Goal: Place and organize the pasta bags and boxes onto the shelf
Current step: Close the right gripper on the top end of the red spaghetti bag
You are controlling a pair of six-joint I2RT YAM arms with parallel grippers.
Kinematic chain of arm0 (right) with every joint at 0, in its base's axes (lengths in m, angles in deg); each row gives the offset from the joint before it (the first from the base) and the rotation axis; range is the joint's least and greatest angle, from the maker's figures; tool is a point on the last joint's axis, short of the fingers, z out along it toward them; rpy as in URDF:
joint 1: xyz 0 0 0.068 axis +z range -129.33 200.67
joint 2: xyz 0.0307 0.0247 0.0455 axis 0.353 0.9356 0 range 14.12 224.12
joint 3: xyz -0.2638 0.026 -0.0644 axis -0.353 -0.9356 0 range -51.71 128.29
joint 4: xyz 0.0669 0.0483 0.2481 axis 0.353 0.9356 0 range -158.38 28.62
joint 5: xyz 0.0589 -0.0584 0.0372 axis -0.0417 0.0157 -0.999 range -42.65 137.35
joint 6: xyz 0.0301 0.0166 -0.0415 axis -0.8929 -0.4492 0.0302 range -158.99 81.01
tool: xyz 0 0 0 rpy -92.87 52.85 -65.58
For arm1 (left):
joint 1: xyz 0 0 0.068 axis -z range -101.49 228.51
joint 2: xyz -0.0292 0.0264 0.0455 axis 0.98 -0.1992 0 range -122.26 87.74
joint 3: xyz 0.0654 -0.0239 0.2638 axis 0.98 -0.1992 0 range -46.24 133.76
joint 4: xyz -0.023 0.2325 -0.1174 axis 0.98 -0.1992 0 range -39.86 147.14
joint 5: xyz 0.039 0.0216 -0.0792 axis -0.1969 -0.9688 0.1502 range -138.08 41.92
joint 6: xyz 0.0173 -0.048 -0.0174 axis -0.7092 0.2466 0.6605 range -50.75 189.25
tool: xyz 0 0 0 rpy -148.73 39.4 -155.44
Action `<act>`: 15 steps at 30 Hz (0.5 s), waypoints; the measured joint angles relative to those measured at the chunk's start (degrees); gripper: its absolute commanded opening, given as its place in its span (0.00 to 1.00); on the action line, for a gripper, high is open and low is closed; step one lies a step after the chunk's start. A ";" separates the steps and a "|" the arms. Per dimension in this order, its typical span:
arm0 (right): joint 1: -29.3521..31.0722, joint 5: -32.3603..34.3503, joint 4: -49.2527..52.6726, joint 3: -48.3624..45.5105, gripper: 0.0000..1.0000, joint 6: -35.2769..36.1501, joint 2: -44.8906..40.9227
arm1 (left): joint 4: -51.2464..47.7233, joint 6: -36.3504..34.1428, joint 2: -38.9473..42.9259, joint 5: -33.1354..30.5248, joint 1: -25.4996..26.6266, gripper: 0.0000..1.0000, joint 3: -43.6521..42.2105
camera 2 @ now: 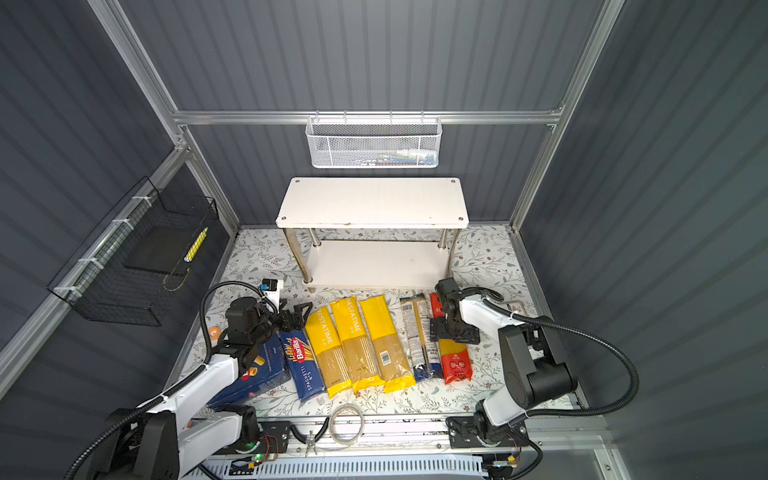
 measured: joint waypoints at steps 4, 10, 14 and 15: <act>0.00 0.00 0.00 0.00 0.99 -0.37 0.02 | 0.00 0.00 0.00 0.00 0.00 0.99 0.00; 0.04 -0.35 -0.17 0.00 0.90 -0.63 0.02 | 0.00 0.00 0.00 0.00 0.02 1.00 0.00; 0.11 -0.42 -0.42 -0.09 0.85 -0.79 -0.39 | 0.00 0.00 -0.02 0.00 0.02 1.00 0.00; 0.11 -0.44 -0.39 -0.09 0.84 -0.76 -0.55 | 0.00 0.00 -0.02 0.00 0.02 0.99 0.00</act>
